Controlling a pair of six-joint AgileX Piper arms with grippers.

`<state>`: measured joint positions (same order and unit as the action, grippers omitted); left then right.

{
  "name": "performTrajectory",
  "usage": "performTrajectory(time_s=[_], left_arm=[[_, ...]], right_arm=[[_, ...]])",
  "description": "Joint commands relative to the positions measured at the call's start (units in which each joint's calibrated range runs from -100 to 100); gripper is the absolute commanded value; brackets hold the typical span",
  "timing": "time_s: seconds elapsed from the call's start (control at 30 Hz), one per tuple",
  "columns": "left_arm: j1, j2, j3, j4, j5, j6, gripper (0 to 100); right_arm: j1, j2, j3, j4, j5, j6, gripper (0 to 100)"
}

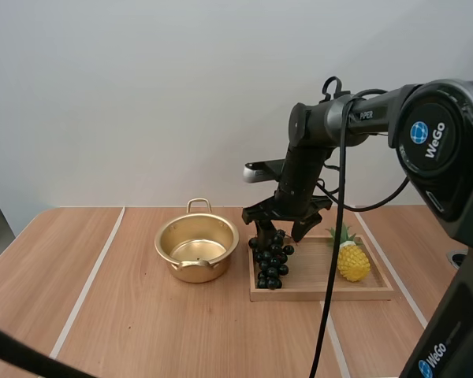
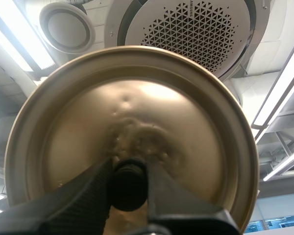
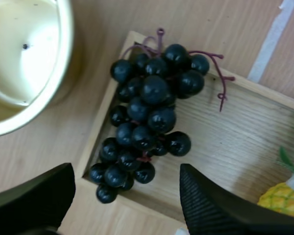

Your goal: Open the pot, put the grape inside, and close it

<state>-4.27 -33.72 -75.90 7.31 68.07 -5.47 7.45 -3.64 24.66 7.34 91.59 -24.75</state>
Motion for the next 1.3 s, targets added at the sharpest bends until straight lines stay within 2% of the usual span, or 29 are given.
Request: performTrajectory(time_s=[0.0, 0.17, 0.73, 0.93, 1.27], left_arm=[[0.06, 0.53, 0.04, 0.6, 0.43, -0.24, 0], [0.06, 0.53, 0.04, 0.6, 1.14, 1.71, 0], [0.06, 0.53, 0.04, 0.6, 3.63, 1.84, 0], [0.06, 0.53, 0.04, 0.6, 3.63, 1.84, 0], [0.06, 0.53, 0.04, 0.6, 5.48, 1.84, 0]], right_arm=[[-0.07, 1.48, 0.47, 0.9, -0.88, 0.25, 100], [-0.07, 4.26, 0.47, 2.84, -3.34, 0.16, 100], [-0.07, 8.69, 0.47, 1.71, -11.9, 0.16, 100], [-0.07, 9.98, 0.47, -4.3, -14.7, 0.16, 100], [-0.07, 10.14, 0.47, -4.65, -20.65, 0.9, 100]])
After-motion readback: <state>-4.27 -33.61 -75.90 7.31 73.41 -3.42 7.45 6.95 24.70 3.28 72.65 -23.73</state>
